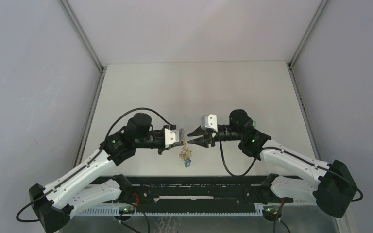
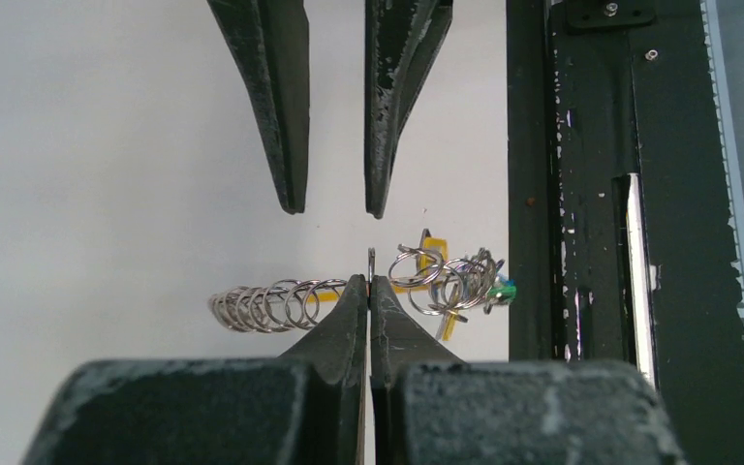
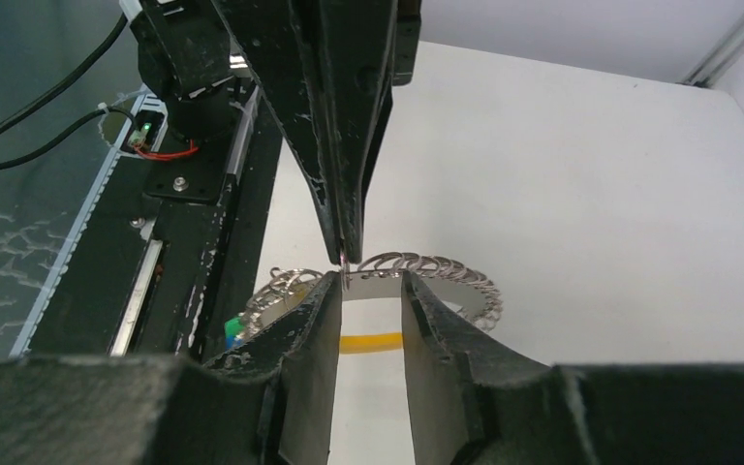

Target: Put the keys on the keyring

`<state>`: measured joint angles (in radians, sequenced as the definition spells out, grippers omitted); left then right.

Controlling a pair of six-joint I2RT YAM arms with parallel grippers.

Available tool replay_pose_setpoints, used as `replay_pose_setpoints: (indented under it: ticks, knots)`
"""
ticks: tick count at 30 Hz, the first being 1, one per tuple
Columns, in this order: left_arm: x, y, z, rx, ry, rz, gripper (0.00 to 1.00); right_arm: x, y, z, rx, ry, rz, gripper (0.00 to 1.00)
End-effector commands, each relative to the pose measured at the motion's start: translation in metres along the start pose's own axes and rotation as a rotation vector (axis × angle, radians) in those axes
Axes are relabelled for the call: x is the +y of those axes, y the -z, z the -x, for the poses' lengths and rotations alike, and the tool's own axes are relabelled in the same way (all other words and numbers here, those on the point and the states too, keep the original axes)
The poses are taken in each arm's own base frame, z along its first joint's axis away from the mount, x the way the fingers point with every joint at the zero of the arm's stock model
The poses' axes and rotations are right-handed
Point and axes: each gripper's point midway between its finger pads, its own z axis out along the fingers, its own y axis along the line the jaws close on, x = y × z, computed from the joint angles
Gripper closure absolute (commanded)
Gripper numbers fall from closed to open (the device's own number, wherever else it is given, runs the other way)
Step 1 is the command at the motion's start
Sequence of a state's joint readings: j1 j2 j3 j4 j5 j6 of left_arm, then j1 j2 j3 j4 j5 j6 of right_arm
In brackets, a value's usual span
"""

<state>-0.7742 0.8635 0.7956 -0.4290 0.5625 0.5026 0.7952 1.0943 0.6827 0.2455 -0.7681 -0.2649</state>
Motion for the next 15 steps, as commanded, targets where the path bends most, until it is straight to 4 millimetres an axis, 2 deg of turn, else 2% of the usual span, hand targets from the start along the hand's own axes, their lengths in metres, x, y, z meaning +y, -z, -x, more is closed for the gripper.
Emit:
replay_pose_setpoints:
  ticks: [1,15]
  knots:
    - [0.014,0.008,0.046,-0.109,-0.025,0.032,1.0,-0.002,-0.006,0.022,-0.027,0.073,0.017,0.72]
    - [0.017,0.009,0.048,-0.112,0.001,0.047,1.0,0.0,-0.019,0.007,0.061,0.08,0.033,0.76]
